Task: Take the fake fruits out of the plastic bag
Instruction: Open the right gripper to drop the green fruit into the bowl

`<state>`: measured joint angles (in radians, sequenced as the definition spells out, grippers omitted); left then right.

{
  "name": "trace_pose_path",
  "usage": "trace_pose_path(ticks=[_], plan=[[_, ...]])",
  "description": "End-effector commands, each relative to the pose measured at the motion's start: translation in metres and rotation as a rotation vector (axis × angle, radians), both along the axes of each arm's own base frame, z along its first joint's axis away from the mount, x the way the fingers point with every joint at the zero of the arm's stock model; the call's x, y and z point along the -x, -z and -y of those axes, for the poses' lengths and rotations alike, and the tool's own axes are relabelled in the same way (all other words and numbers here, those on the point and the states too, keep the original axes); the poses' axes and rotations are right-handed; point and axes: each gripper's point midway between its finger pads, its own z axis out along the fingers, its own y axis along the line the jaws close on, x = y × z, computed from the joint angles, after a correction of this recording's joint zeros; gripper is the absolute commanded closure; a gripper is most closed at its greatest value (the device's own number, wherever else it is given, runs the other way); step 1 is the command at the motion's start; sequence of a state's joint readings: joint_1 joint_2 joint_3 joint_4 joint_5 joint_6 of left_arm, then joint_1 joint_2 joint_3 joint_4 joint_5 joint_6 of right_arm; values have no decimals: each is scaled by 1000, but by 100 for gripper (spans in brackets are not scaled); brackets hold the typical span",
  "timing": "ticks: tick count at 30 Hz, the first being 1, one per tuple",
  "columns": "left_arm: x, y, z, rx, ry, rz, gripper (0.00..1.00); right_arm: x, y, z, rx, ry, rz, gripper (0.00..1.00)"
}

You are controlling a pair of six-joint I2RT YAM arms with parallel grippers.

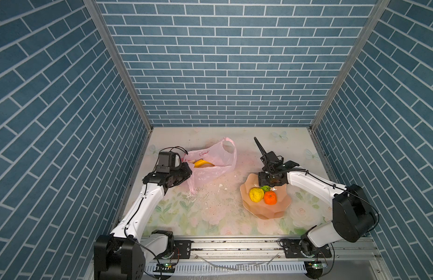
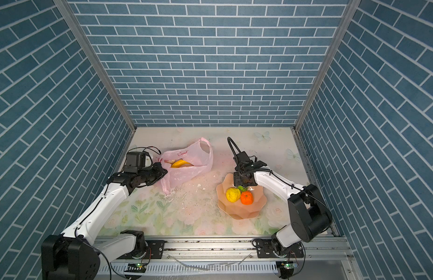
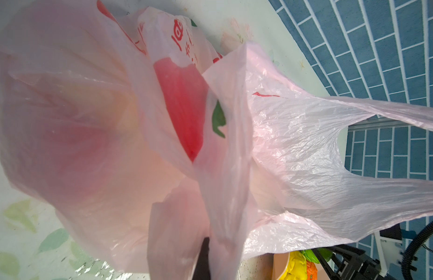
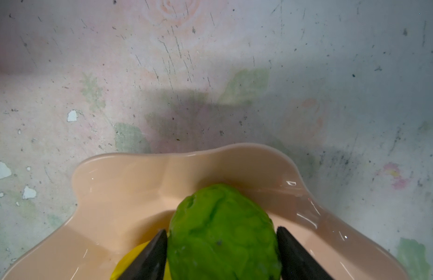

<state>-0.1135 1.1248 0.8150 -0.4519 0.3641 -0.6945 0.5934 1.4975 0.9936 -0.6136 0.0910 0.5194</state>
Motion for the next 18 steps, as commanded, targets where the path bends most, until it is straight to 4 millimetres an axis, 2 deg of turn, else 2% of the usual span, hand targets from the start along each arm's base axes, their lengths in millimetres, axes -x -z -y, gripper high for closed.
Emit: trace_pose_path(ticks=[1, 5, 8, 10, 12, 15, 18], plan=[[-1, -5, 0, -19, 30, 0, 100, 4, -19, 8, 19, 31, 31, 26], [8, -4, -4, -63, 50, -46, 100, 2, -51, 13, 30, 35, 95, 25], [18, -4, -6, -86, 70, -67, 100, 3, -89, 7, 6, 15, 171, 29], [24, -2, -4, -80, 88, -77, 100, 3, -118, -4, -26, -18, 228, 32], [32, 3, -3, -74, 101, -94, 100, 4, -145, -23, -68, -73, 276, 35], [46, 16, -5, -74, 93, -123, 100, 8, -182, -63, -128, -171, 357, 38], [54, 28, -4, -50, 76, -141, 100, 12, -206, -117, -253, -268, 414, 41]])
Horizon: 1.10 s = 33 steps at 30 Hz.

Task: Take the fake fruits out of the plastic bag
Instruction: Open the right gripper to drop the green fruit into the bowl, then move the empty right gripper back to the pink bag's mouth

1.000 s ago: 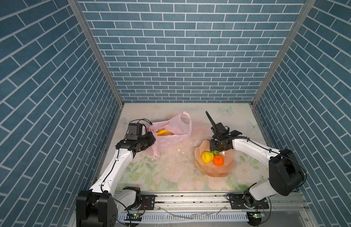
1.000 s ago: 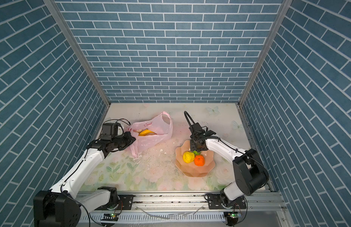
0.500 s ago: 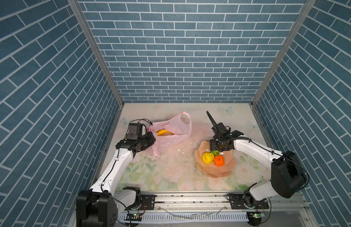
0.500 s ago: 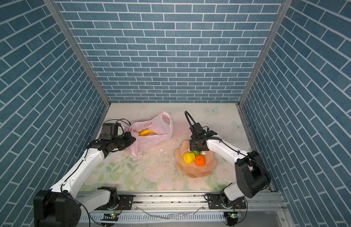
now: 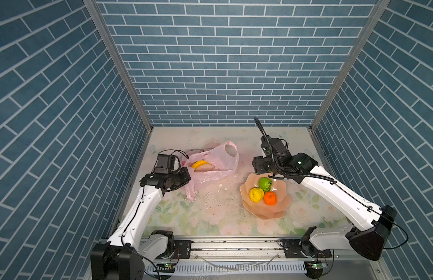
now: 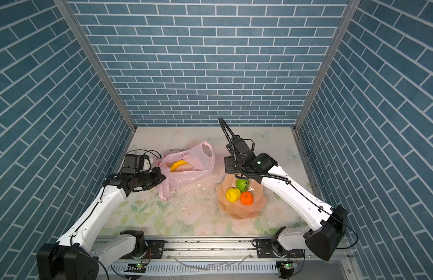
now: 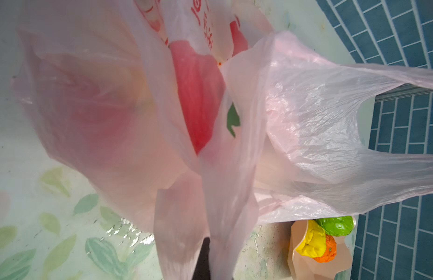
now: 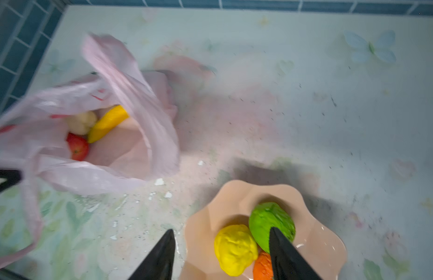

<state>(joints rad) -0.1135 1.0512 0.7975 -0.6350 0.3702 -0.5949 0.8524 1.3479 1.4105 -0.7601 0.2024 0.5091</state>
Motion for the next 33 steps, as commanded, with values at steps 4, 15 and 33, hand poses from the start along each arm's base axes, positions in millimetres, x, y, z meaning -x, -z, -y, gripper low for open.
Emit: trace_pose_path(ticks=[4, 15, 33], plan=[[12, 17, 1, 48, -43, -26, 100, 5, -14, -117, -242, -221, 9, 45], [23, 33, 1, 87, -84, -46, 100, -8, 85, -248, -311, -366, -191, 59], [31, 38, -7, 54, -119, -50, 100, 75, 186, -241, -104, -612, -555, 62]])
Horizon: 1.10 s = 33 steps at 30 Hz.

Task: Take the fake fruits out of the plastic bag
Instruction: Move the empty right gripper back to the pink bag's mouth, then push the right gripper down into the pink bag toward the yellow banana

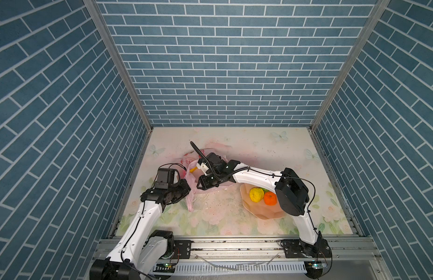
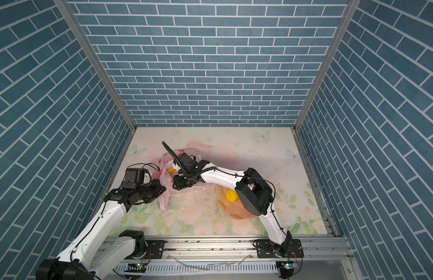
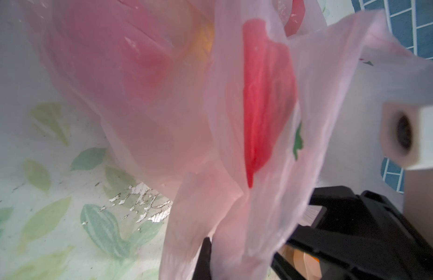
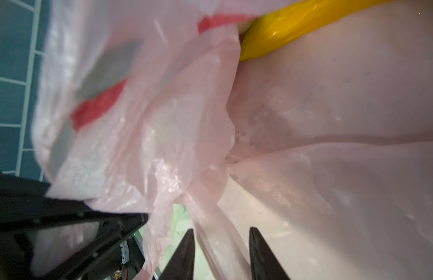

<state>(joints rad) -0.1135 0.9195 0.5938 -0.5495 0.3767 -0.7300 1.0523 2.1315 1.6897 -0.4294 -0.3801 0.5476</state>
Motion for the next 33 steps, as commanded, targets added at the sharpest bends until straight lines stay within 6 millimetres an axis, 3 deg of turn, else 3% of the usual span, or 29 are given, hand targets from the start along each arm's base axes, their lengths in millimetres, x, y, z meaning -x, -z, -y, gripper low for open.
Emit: trace_pose_path(ticks=[1, 8, 19, 25, 29, 33], plan=[[4, 2, -5, -23, -20, -15, 100, 20, 10, 3, 36, -99, -59, 62], [10, 3, -11, -51, -36, -36, 83, 31, 26, 11, 66, -148, -101, 70], [6, -9, -23, -120, -65, -35, 82, 58, 54, 52, 172, -215, -171, 82], [5, -29, -33, -174, -74, -10, 83, 59, 63, 68, 215, -221, -171, 86], [11, -38, -39, -219, -62, -14, 91, 55, 62, 72, 215, -212, -170, 83], [19, -43, -42, -249, -41, -35, 100, 49, 42, 69, 182, -208, -135, 64]])
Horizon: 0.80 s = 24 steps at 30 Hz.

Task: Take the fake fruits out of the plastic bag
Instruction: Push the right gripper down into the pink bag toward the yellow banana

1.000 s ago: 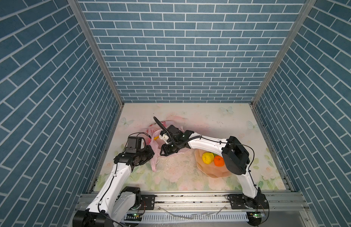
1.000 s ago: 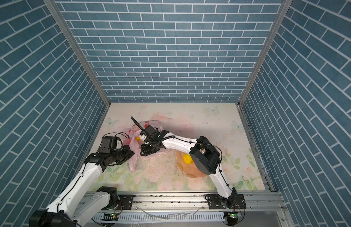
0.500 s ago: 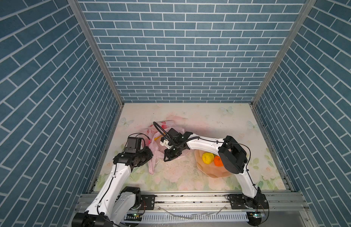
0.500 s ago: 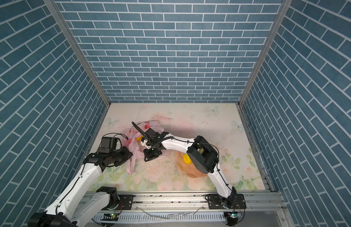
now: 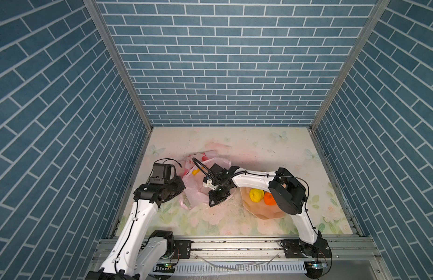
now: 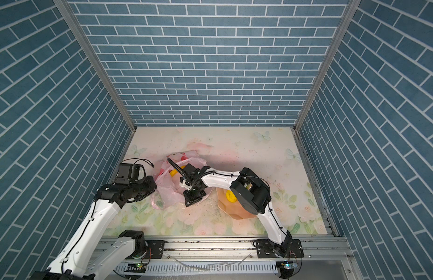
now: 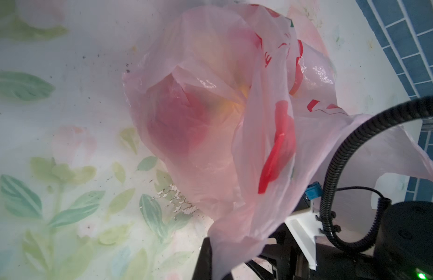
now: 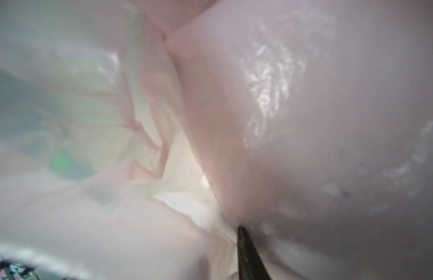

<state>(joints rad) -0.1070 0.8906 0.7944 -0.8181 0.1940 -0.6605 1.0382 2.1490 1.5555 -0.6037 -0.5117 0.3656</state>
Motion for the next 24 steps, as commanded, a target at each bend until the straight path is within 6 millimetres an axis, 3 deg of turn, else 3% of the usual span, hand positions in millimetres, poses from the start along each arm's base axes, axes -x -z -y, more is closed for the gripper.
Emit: trace_pose_path(ticks=[1, 7, 12, 17, 23, 24], plan=[[13, -1, -8, -54, 15, -37, 100, -4, -28, 9, -25, -15, 42, 60], [16, -2, -4, -27, 29, -36, 100, -26, -84, 4, -99, 36, 168, 52], [15, -11, -2, -10, 27, 10, 100, -48, -111, 3, -110, 137, 269, 50], [14, -21, 4, 29, 31, 52, 100, -74, -108, -23, -130, 261, 283, 52], [20, -20, 10, 66, 46, 60, 100, -109, -81, -55, -119, 449, 287, 56], [21, -19, 12, 77, 53, 61, 100, -115, -84, -62, -132, 479, 289, 56]])
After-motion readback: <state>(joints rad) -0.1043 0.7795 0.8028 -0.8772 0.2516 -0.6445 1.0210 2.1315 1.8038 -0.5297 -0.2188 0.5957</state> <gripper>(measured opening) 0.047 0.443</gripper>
